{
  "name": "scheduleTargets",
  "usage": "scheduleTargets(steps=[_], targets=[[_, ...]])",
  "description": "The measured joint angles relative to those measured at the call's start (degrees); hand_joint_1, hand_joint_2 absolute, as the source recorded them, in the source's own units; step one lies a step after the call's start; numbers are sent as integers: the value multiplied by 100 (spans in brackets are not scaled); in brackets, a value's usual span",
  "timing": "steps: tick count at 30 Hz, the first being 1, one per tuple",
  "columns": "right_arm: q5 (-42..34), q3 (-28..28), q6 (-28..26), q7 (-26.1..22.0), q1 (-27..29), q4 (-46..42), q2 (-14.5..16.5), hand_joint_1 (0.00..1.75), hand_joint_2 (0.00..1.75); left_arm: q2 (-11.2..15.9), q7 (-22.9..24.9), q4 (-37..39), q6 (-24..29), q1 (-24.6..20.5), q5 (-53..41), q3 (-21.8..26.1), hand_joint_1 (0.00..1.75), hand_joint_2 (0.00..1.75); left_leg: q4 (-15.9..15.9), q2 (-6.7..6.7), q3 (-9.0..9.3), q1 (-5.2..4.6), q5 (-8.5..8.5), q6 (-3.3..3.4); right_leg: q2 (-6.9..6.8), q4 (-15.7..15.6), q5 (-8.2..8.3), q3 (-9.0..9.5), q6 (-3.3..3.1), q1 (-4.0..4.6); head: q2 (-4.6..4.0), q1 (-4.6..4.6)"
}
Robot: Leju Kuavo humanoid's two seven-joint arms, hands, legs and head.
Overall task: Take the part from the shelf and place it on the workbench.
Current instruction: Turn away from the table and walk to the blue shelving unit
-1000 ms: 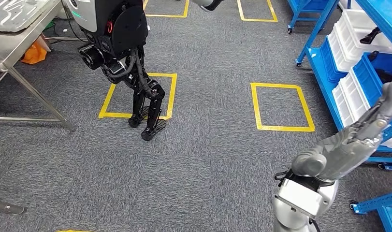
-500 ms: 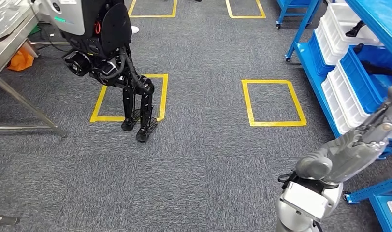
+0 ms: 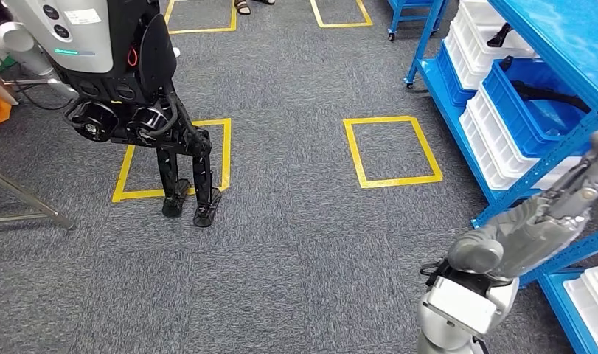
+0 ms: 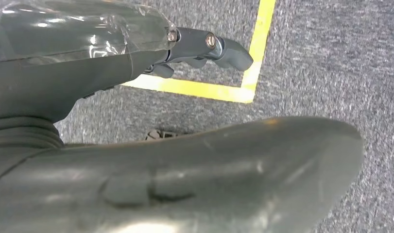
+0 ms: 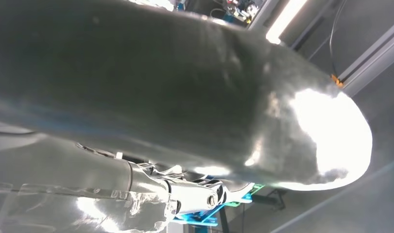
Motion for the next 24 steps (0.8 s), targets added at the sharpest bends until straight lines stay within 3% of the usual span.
scheduleTargets(steps=[2, 3, 6, 7, 8, 9, 10, 12, 14, 16, 18, 20, 22, 23, 24], targets=[[2, 0, 0, -1, -2, 0, 1, 0, 0, 0, -33, 0, -4, -5, -7, 0, 0, 0, -53, 66, 18, 9, 31, 69, -79, 110, -96, -36, 66, -12, 0, 21], [4, 0, 0, -2, -6, 0, 1, 0, 0, -1, -44, 0, -7, -4, -8, 0, 0, 0, -78, 107, 26, 19, 43, 96, -154, 311, -226, -121, 97, -14, 0, 47], [3, 0, 0, -3, -7, 0, -1, 0, 0, 2, -51, 1, -11, 21, -8, 0, 0, 0, -88, 254, 29, 13, 37, 128, -300, 1369, -705, -626, 179, -49, 0, 117], [1, 0, 0, 1, -4, 0, -2, 0, 0, 4, -51, 1, -13, 28, -8, 0, 0, 0, -88, 309, 32, 12, 30, 132, -309, 1578, -738, -738, 197, -62, 0, 121], [-1, 0, 0, 8, -3, 0, -2, 0, 0, 5, -52, 1, -13, 30, -9, 0, 0, 0, -87, 360, 39, 12, 22, 131, -320, 1583, -664, -755, 208, -73, 0, 124], [0, 0, 0, 17, -2, 0, -2, 0, 0, 6, -53, 1, -13, 29, -9, 0, 0, 0, -87, 406, 51, 14, 12, 125, -341, 1391, -511, -675, 213, -82, 0, 127], [2, 0, 0, 27, -2, 0, -2, 0, 0, 6, -54, 0, -14, 29, -10, 0, 0, 0, -87, 454, 72, 17, -4, 111, -418, 994, -289, -491, 212, -87, 0, 134], [7, 0, 0, 47, -6, 0, -2, 0, 0, 7, -55, 0, -15, 29, -11, 0, 0, 0, -77, 543, 117, -4, -46, 54, -622, 273, -6, -162, 174, -51, 0, 145], [8, -2, 0, 61, -9, 0, -2, 0, 0, 8, -56, 0, -15, 30, -12, -1, 0, 0, -74, 639, 154, -24, -78, -13, -675, 17, 38, -65, 95, -2, 0, 131], [12, -4, 0, 69, -7, -1, -1, 0, 0, 8, -57, 0, -15, 21, -14, -1, 0, 0, -68, 693, 191, -4, -111, -87, -549, -6, 56, -65, 6, 0, 0, 108], [16, -5, 0, 70, -10, -2, 3, 0, 0, 8, -60, 0, -15, 6, -16, -1, 0, 0, 171, 507, 124, 22, -288, -151, -447, -39, 81, -45, -69, -14, 0, 81], [17, -7, 0, 71, -13, -2, 6, 0, 0, 8, -62, 0, -15, 8, -16, -2, 0, 0, 837, 270, -180, 27, -634, -174, -350, -46, 88, -37, -118, -12, 0, 43], [17, -7, 0, 73, -10, -2, 7, 0, 0, 9, -62, 1, -15, 35, -13, -2, 0, 0, 1486, 213, -518, 14, -840, -165, -222, -41, 85, -34, -141, 9, 0, 22], [17, -7, 0, 74, -9, -2, 7, 0, 0, 9, -62, 2, -15, 46, -12, -2, 0, 0, 1551, 201, -574, 7, -785, -147, -146, -36, 84, -29, -145, 19, 0, 16], [18, -7, 0, 76, -8, -2, 7, 0, 0, 10, -62, 2, -15, 51, -11, -2, 0, 0, 1392, 182, -526, 2, -624, -121, -68, -30, 82, -22, -145, 26, 0, 13]])
